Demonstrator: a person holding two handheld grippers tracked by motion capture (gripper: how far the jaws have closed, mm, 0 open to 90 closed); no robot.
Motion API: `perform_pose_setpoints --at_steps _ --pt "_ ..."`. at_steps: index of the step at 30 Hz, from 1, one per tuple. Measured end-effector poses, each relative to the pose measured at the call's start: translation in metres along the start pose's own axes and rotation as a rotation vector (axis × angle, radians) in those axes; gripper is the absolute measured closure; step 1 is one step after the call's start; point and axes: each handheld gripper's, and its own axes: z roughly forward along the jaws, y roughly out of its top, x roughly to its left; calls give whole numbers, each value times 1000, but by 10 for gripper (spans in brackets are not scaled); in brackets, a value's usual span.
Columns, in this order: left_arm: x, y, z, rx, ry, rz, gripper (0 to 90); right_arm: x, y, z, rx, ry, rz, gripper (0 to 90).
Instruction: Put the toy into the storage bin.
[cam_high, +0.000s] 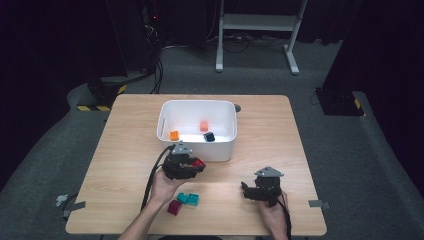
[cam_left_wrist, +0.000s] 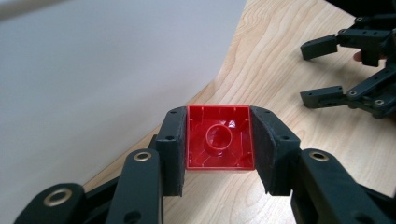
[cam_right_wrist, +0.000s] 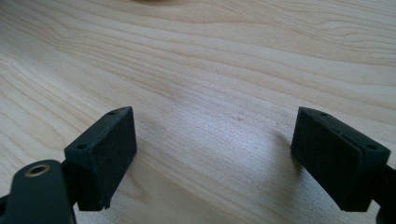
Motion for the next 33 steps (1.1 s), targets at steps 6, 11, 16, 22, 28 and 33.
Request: perform_pose_setpoints --at_steps 6,11,16,22,28,33 --pt "2 5 -12 -23 -9 -4 584 0 0 0 0 0 -1 139" --pt "3 11 -22 -38 1 7 584 0 0 0 0 0 0 139" --pt "6 17 -31 -54 -3 -3 584 0 0 0 0 0 0 139" --pt "9 24 -40 -56 17 -3 584 0 0 0 0 0 0 139" --pt "12 30 -47 -59 19 2 584 0 0 0 0 0 1 139" --pt "15 37 -53 -75 9 -1 584 0 0 0 0 0 0 139"
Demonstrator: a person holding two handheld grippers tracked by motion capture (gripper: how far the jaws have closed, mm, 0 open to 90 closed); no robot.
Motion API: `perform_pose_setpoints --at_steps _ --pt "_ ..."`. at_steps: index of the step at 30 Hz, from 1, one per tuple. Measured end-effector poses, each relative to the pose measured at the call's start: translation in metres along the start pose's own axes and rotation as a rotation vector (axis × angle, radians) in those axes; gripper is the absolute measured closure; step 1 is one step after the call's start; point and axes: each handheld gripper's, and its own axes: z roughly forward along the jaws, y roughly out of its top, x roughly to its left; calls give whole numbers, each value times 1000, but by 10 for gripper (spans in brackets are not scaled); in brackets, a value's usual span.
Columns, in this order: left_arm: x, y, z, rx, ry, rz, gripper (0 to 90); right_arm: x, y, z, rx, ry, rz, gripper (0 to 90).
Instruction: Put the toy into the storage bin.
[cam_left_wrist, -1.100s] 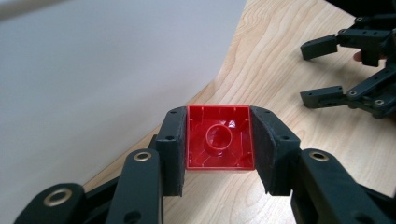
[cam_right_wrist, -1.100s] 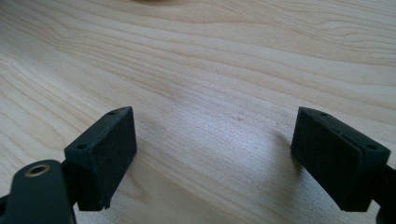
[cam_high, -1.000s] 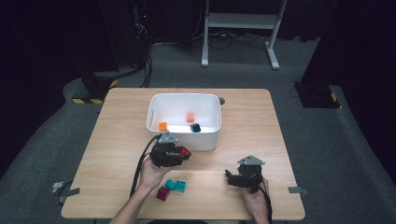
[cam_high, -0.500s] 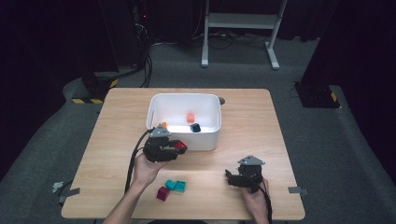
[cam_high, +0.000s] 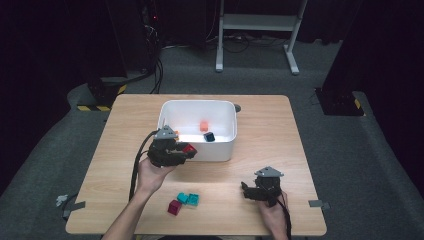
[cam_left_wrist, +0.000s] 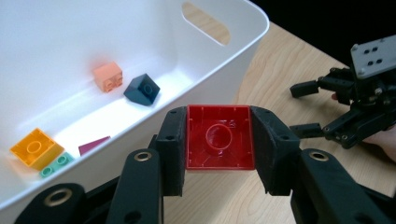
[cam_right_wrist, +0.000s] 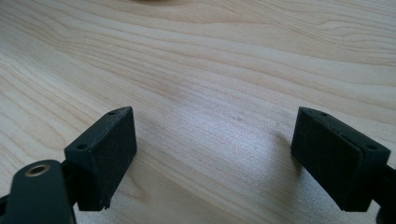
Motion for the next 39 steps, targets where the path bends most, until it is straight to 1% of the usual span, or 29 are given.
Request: perform_pose_setpoints --at_steps 6,10,15,18,21,25,26,29,32,34,36,37,39 --pt "5 11 -5 0 9 9 584 0 0 0 0 0 0 139" --pt "10 17 -9 -23 10 -8 584 0 0 0 0 0 0 139" --pt "21 25 -10 -23 11 -33 584 0 0 0 0 0 0 139" --pt "28 29 -9 -35 7 -51 584 0 0 0 0 0 0 139" --pt "33 33 -8 -40 17 -66 584 0 0 0 0 0 0 139" --pt "39 38 -5 -37 38 -68 584 0 0 0 0 0 0 139" --pt "40 39 -4 -41 41 -73 584 0 0 0 0 0 0 139" --pt "46 41 1 -31 57 -82 584 0 0 0 -1 0 0 139" --pt "52 42 6 -25 64 -102 584 0 0 0 0 0 0 139" --pt "55 43 10 -17 69 -105 584 0 0 0 0 0 0 139" --pt "55 44 13 -7 87 -100 584 0 0 0 0 0 0 139" --pt "55 45 15 -1 94 -90 583 0 0 0 -1 0 1 139" --pt "55 46 18 2 100 -90 583 0 0 0 -1 0 0 139"
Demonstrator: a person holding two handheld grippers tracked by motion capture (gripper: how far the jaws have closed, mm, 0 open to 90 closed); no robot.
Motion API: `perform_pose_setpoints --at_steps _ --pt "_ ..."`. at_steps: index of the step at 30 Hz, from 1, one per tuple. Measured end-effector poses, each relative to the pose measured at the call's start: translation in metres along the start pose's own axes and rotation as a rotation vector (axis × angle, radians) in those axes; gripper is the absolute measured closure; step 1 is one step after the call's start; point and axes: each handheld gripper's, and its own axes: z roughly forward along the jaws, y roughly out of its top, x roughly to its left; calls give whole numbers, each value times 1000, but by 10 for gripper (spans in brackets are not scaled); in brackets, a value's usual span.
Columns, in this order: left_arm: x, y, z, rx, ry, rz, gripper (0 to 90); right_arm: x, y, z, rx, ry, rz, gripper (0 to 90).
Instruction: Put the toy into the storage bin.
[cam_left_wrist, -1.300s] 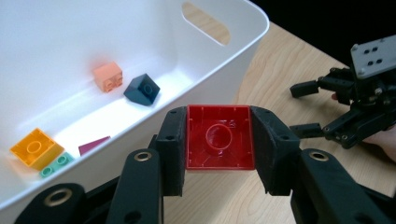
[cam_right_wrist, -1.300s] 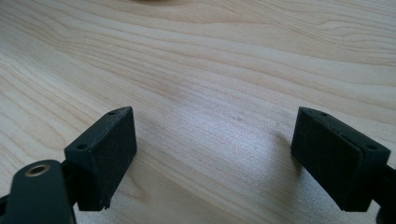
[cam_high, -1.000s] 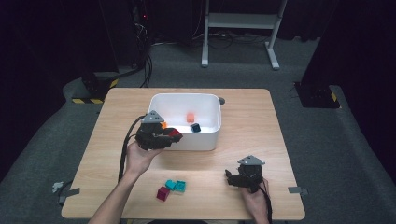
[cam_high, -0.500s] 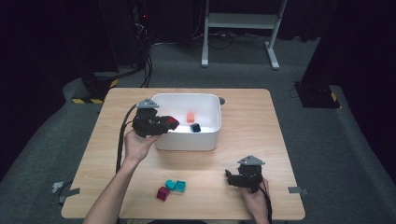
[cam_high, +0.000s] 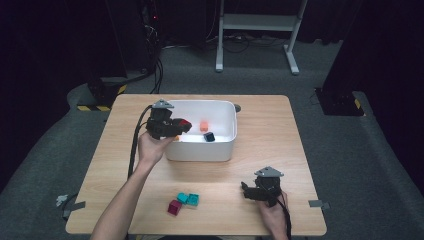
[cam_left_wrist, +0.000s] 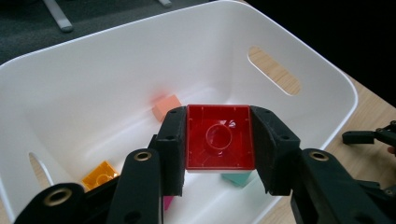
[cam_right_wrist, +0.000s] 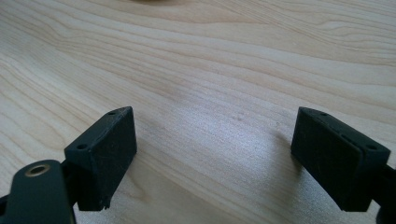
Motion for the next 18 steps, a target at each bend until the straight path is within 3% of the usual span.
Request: perform_pose_setpoints --at_steps 5,18 --pt "3 2 13 31 9 -13 582 0 0 0 0 0 0 139" --pt "8 1 33 53 35 -43 581 0 0 0 1 -1 -1 139"
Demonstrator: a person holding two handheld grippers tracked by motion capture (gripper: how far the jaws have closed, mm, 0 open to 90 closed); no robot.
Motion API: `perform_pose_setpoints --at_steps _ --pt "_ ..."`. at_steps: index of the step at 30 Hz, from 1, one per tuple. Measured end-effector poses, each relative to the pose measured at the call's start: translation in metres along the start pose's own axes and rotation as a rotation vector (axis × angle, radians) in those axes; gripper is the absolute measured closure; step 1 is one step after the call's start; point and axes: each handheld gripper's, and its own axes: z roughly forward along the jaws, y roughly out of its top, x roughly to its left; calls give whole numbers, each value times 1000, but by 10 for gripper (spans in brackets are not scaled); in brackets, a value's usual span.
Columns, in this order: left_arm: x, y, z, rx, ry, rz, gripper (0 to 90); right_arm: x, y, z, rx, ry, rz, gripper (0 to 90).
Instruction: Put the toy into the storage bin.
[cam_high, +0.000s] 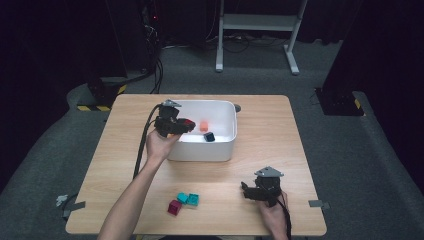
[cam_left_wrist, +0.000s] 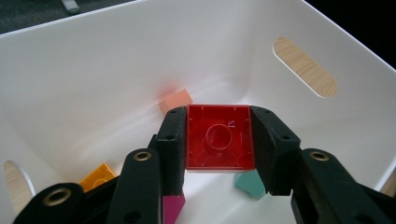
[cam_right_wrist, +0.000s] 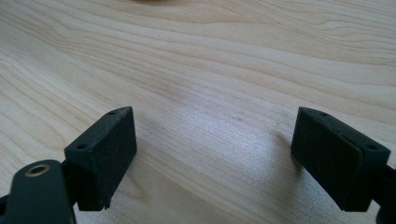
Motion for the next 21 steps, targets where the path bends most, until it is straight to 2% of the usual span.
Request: perform_pose_setpoints --at_steps 7,9,11,17,21 --pt "-1 0 10 13 7 -5 576 0 0 0 0 0 5 139" --pt "-2 0 7 2 10 -1 557 0 0 0 0 0 5 139" --pt "-3 0 4 3 25 7 479 0 0 0 0 1 5 139" --pt "-1 -1 -3 -7 50 -1 429 0 0 0 0 1 5 139" --pt "-5 -5 -11 -48 26 -12 418 0 0 0 0 0 5 139"
